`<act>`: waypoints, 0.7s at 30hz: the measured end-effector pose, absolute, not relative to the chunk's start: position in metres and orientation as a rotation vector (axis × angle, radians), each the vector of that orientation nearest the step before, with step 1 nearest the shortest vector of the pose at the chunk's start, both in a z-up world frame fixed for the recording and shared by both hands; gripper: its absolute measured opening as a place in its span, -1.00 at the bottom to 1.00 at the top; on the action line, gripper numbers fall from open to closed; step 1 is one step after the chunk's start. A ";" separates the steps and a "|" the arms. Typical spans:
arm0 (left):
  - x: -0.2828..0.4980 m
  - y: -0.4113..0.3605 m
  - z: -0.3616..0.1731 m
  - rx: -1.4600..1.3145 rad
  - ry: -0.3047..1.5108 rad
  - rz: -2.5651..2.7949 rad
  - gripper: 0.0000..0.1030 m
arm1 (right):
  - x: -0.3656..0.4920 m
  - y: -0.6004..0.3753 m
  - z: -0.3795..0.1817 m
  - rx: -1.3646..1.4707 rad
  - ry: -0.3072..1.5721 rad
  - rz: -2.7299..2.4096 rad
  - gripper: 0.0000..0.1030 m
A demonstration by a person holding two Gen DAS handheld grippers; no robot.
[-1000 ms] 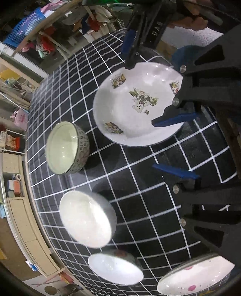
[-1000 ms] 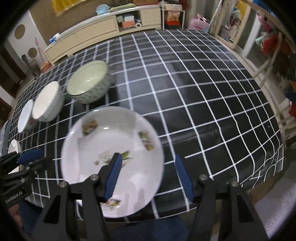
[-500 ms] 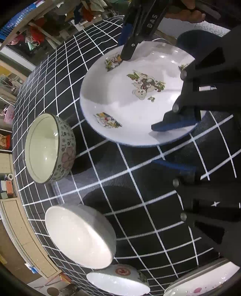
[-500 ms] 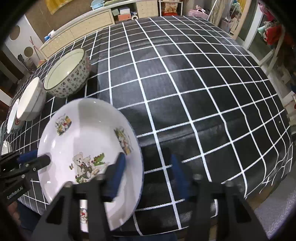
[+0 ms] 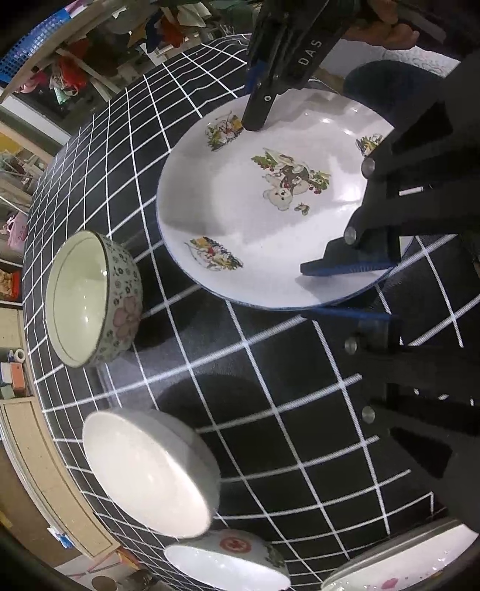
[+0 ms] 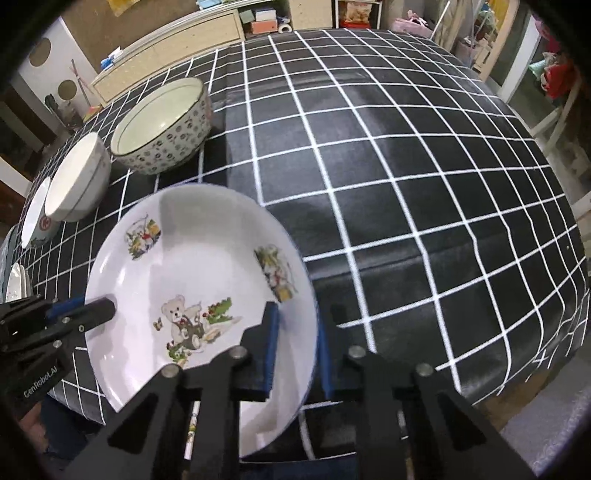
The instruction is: Organize plates and bowls
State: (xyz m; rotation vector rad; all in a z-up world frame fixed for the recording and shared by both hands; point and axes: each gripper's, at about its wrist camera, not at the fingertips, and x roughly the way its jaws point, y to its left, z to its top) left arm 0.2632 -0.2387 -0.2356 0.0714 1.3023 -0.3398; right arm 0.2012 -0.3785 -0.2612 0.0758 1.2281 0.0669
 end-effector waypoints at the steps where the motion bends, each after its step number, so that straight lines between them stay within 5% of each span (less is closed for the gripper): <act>1: 0.261 -0.235 -0.235 0.073 1.301 -0.331 -0.72 | 0.199 -0.375 -0.260 0.072 1.229 0.068 -0.54; 21: 0.220 -0.114 -0.239 -0.012 1.312 -0.189 -0.71 | 0.190 -0.262 -0.261 -0.055 1.253 0.211 -0.54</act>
